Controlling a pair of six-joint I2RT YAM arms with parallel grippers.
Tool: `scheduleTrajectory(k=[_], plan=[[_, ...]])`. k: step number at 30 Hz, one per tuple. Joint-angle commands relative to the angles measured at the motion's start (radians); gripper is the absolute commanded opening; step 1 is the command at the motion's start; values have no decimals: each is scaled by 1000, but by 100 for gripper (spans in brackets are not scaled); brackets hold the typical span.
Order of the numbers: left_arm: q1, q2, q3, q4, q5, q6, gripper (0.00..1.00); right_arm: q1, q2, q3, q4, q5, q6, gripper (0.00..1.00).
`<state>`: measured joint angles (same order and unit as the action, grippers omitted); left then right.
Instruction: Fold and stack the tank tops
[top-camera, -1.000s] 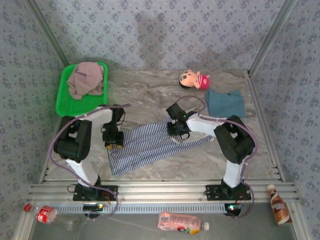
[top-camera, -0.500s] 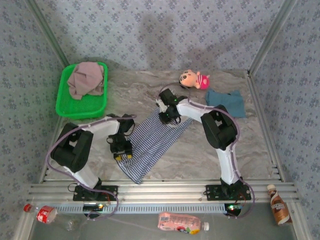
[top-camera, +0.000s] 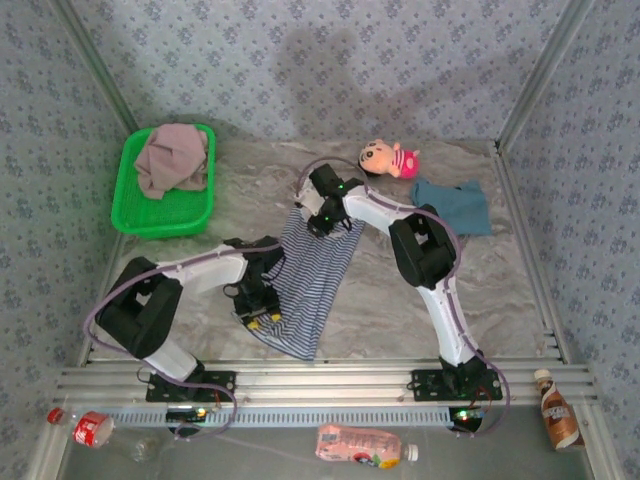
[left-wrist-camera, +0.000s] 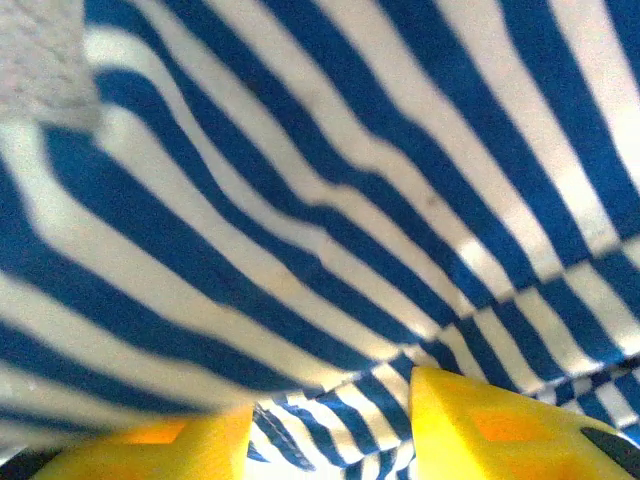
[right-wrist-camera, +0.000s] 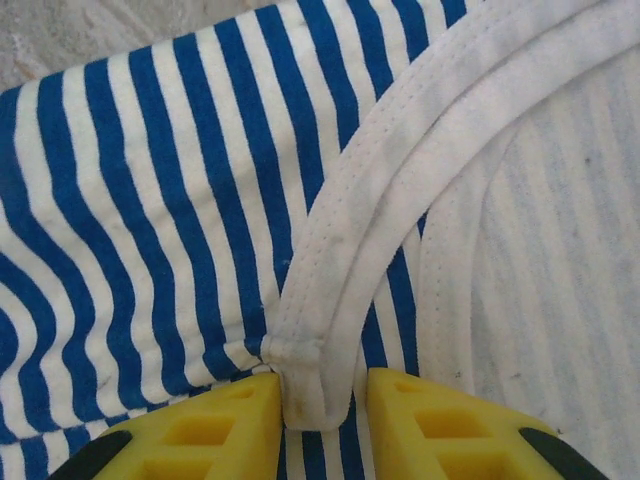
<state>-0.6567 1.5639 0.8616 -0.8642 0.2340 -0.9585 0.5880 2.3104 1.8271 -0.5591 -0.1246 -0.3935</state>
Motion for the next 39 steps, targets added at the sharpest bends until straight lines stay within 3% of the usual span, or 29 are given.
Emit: scheduleTrajectory(k=[1,6,10,16,20,25,31,35,39], plan=[[1,-45,39,-67,-30,-41,46,-19,50,21,24,-16,-123,31],[81,-96,95,-163,-93,44,46,-35,4,31,100,-98,-134,33],[181,-83,114,-142,-97,193,46,-31,-70,11,135,-156,-139,41],[289,6,112,-25,-8,309,46,-18,-275,-217,187,-254,-22,45],[290,59,73,30,44,312,45,31,-441,-462,261,-280,94,47],[290,67,9,19,28,305,44,135,-581,-719,354,-281,159,50],[273,33,-70,25,48,245,44,256,-667,-861,384,-223,163,48],[190,-7,-93,30,61,161,45,325,-702,-910,352,-195,117,47],[118,-69,-95,-19,17,98,45,334,-742,-965,331,-171,153,47]])
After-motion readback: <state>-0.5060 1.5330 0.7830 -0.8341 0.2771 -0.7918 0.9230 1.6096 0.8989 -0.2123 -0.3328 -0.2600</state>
